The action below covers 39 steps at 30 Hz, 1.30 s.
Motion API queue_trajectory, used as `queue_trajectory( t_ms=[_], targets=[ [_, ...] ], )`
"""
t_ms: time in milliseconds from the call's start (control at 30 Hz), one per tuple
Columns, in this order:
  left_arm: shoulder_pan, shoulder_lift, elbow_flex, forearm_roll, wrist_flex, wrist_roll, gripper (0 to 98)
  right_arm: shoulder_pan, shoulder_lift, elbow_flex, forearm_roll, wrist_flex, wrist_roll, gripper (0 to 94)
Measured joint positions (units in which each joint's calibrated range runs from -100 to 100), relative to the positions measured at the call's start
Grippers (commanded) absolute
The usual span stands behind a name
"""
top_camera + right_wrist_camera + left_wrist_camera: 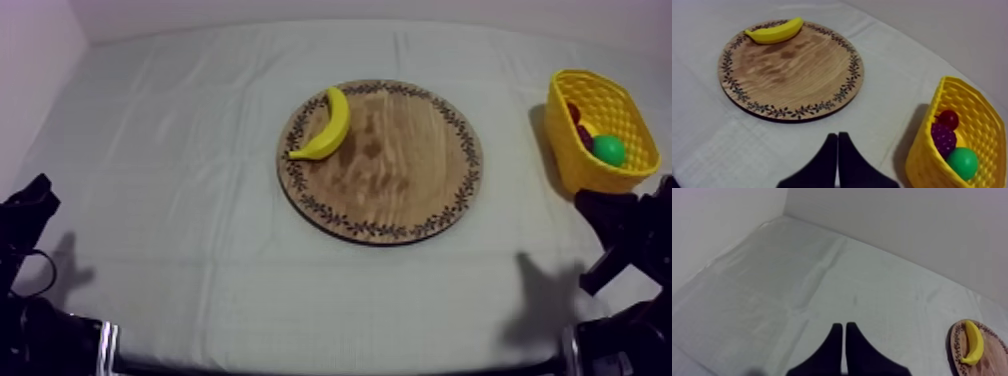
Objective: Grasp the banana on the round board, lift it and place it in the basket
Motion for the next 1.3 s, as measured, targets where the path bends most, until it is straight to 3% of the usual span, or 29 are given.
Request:
queue_trajectory(
  t_ms=[200, 467, 733, 933, 1300],
  targets=[
    [0.0, 0.0, 0.0, 0.00, 0.0, 0.0, 0.1, -3.8, 11.0, -10.3, 1.9, 5.5, -2.9, 0.5],
    [0.0, 0.0, 0.0, 0.00, 0.0, 0.0, 0.1, -8.3, 30.0, -32.6, 2.6, 19.5, -6.3, 0.5],
    [0.0, 0.0, 0.0, 0.00, 0.0, 0.0, 0.1, -12.3, 47.8, -55.2, 2.9, 32.9, -4.7, 0.5],
    [0.0, 0.0, 0.0, 0.00, 0.0, 0.0, 0.1, -15.3, 60.5, -69.0, 4.0, 36.8, -3.8, 0.5],
    [0.0, 0.0, 0.0, 0.00, 0.0, 0.0, 0.1, -18.3, 83.7, -93.0, 3.2, 47.0, -2.2, 0.5]
  ],
)
